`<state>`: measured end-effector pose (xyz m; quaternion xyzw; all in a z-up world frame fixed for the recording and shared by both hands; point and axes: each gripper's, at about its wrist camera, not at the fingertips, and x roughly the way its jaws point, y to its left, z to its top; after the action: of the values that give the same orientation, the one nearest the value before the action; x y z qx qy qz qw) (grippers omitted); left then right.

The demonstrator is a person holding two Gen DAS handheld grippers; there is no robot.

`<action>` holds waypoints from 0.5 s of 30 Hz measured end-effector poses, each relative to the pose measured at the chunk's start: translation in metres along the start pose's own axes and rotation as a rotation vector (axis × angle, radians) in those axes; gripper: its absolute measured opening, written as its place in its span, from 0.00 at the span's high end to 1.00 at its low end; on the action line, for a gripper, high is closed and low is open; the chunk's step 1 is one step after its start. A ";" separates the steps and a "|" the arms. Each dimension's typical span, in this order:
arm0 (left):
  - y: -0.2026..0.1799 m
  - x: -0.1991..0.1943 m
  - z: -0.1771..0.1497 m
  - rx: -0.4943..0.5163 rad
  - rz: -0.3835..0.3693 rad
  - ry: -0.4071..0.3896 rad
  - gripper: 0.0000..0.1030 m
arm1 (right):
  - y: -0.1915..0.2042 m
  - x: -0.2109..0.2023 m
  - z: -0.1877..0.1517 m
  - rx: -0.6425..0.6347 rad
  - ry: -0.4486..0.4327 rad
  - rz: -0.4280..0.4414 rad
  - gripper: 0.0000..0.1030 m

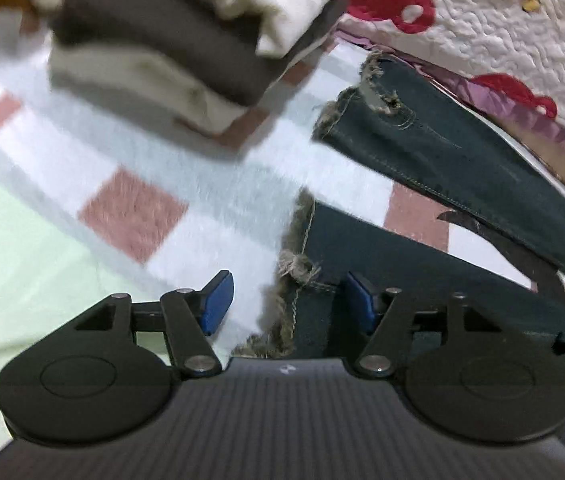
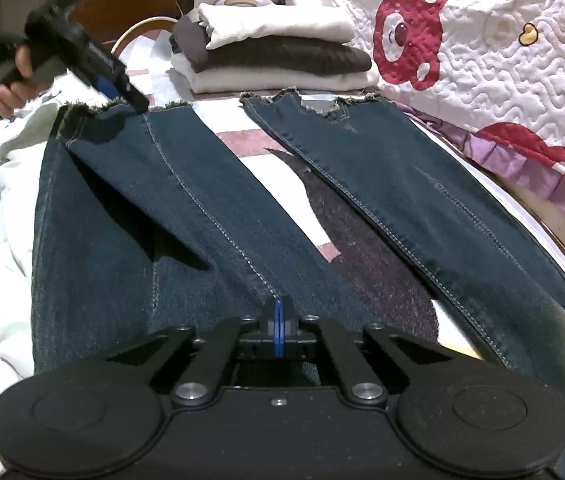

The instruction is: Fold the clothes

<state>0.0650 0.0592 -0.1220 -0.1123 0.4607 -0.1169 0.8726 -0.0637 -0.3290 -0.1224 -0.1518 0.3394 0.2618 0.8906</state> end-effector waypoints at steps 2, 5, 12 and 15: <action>-0.001 -0.005 -0.005 0.001 -0.056 -0.018 0.64 | 0.000 0.001 -0.001 0.009 0.001 0.002 1.00; -0.010 -0.017 -0.011 0.075 -0.146 -0.029 0.78 | -0.001 0.003 -0.001 0.027 0.003 0.007 1.00; -0.035 -0.006 -0.014 0.180 -0.124 -0.002 0.72 | 0.007 0.004 0.012 0.081 -0.002 0.054 0.99; -0.044 0.010 -0.013 0.220 -0.060 0.047 0.92 | 0.012 0.000 0.010 0.043 0.009 0.024 0.96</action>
<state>0.0552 0.0130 -0.1230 -0.0271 0.4619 -0.1955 0.8647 -0.0651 -0.3151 -0.1158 -0.1296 0.3506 0.2644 0.8890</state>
